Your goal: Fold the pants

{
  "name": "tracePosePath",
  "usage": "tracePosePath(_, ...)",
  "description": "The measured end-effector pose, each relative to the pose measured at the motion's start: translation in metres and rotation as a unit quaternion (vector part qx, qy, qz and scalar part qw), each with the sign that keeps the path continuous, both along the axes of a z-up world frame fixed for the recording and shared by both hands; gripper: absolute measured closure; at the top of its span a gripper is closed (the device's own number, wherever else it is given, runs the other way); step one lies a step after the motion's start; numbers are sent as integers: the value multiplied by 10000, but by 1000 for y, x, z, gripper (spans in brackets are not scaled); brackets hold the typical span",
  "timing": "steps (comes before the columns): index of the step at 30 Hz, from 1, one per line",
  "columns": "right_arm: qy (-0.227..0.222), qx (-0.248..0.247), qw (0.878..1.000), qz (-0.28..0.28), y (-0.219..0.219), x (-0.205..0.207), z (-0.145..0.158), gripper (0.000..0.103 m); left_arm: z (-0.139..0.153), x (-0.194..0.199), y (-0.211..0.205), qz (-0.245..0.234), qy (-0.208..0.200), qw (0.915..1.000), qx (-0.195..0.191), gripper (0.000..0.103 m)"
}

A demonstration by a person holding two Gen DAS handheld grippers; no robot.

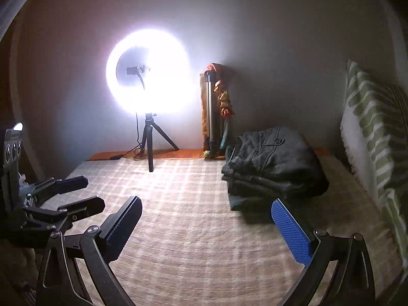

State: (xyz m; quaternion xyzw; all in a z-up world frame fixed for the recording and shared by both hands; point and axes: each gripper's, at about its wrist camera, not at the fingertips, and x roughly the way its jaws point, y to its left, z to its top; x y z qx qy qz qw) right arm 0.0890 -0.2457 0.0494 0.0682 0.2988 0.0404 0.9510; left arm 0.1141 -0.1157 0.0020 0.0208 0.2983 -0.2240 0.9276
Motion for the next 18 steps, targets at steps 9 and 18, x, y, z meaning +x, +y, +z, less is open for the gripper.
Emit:
tracePosePath(9, -3, -179, 9996, -197, 7, -15, 0, 0, 0, -8, 2, 19, -54, 10000, 53, 13)
tracePosePath(18, 65, -49, 9997, -244, 8, -17, -4, 0, 2, -9, 10, 177, -25, 9998, 100, 13)
